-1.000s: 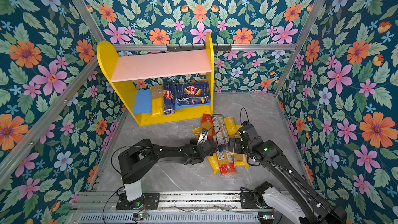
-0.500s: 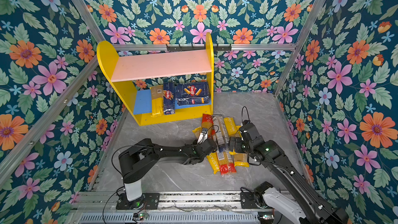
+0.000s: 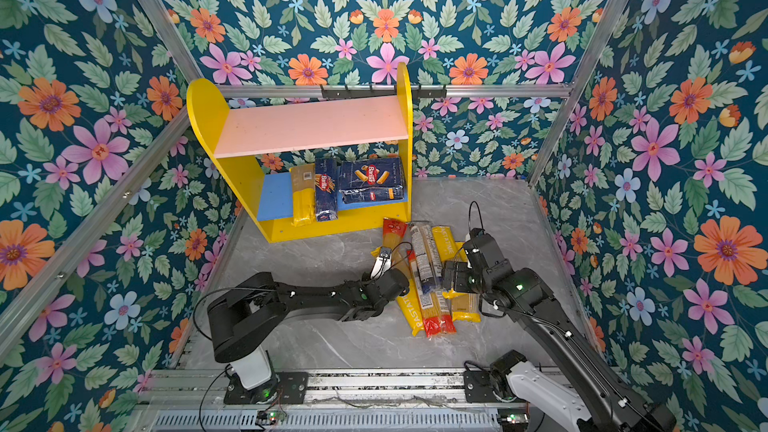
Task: Place and organize the pasta boxes and bags onto the shelf
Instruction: 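Lift the red-banded bag upright with the left gripper out of the pile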
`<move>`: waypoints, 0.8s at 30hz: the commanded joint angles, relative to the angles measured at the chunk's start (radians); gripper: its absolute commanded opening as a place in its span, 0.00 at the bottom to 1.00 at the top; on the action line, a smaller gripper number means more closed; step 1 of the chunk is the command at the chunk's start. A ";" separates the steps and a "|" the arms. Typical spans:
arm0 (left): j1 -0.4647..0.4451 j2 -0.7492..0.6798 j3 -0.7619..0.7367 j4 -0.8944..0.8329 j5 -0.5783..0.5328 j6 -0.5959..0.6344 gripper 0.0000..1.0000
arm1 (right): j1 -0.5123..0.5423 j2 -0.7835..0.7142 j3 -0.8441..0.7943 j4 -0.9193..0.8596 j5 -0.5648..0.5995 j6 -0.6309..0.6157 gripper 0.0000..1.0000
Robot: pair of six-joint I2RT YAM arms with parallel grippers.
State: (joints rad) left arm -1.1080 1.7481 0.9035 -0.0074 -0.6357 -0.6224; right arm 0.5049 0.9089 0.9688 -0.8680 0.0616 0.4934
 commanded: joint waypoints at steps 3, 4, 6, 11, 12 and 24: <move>0.001 -0.076 -0.064 -0.057 0.000 -0.029 0.00 | 0.001 0.012 0.020 -0.008 0.005 -0.007 0.99; 0.000 -0.099 -0.083 -0.057 0.011 -0.034 0.00 | 0.001 0.016 0.024 -0.007 0.004 -0.007 0.99; -0.001 -0.139 -0.116 -0.062 0.037 -0.042 0.00 | 0.001 0.024 0.028 -0.003 -0.001 -0.006 0.99; -0.037 -0.249 -0.171 -0.111 0.071 -0.041 0.00 | 0.000 0.047 0.052 0.003 -0.013 -0.004 0.99; -0.046 -0.269 -0.175 -0.125 0.078 -0.035 0.00 | 0.001 0.051 0.058 0.006 -0.013 -0.004 0.99; -0.111 -0.644 -0.172 -0.367 0.097 -0.038 0.00 | 0.001 0.079 0.114 0.018 -0.046 -0.004 0.99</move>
State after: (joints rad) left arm -1.2156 1.1599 0.7319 -0.3698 -0.4847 -0.6525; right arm 0.5049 0.9852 1.0794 -0.8654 0.0277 0.4934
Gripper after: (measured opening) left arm 0.258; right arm 0.992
